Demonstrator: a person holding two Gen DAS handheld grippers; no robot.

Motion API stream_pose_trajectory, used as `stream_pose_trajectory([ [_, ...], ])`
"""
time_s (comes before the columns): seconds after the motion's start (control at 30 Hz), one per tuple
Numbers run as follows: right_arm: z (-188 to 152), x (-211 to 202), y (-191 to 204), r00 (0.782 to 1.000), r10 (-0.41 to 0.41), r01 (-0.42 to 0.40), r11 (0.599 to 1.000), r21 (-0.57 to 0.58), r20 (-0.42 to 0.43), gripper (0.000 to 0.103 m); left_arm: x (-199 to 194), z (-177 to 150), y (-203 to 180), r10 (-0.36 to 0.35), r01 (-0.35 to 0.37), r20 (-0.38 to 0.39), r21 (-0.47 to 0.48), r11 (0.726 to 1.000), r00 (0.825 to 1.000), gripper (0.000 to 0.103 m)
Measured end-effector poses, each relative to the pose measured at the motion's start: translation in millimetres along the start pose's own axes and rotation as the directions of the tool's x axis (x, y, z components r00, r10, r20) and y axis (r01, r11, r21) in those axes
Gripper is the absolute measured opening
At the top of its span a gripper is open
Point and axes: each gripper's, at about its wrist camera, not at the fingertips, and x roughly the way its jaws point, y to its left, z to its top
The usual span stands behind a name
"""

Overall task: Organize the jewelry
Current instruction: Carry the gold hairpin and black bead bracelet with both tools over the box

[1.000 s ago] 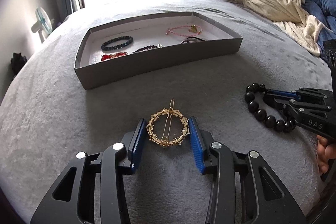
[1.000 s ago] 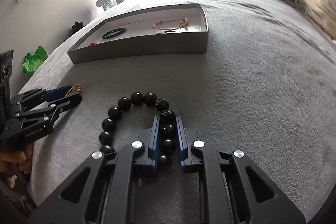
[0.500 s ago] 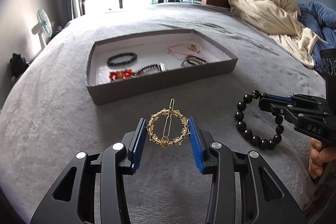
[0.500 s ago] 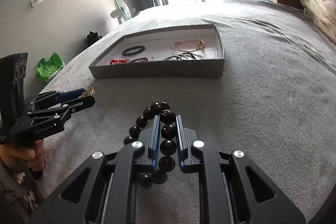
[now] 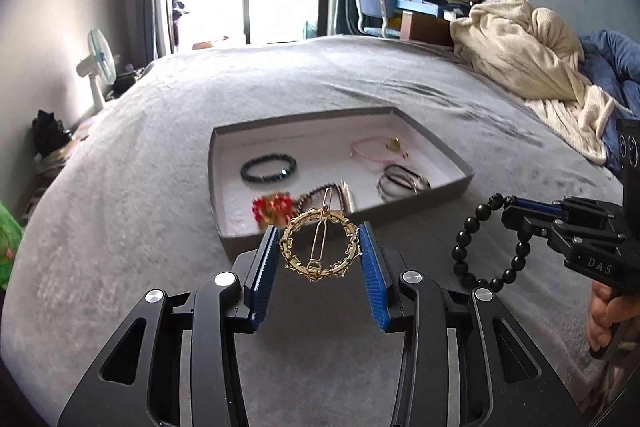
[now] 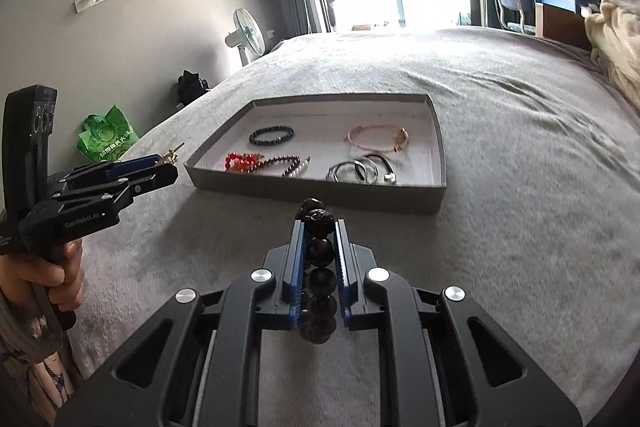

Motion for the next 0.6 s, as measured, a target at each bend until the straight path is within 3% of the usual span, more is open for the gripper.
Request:
stream_pose_trajectory([
  [0.6, 70.7, 18.1, 9.9, 0.998, -0.004, 0.009, 0.997, -0.083, 0.065, 0.014, 44.8, 49.8, 6.4, -0.008, 0.008, 0.004, 0.007, 1.0, 1.0, 0.042],
])
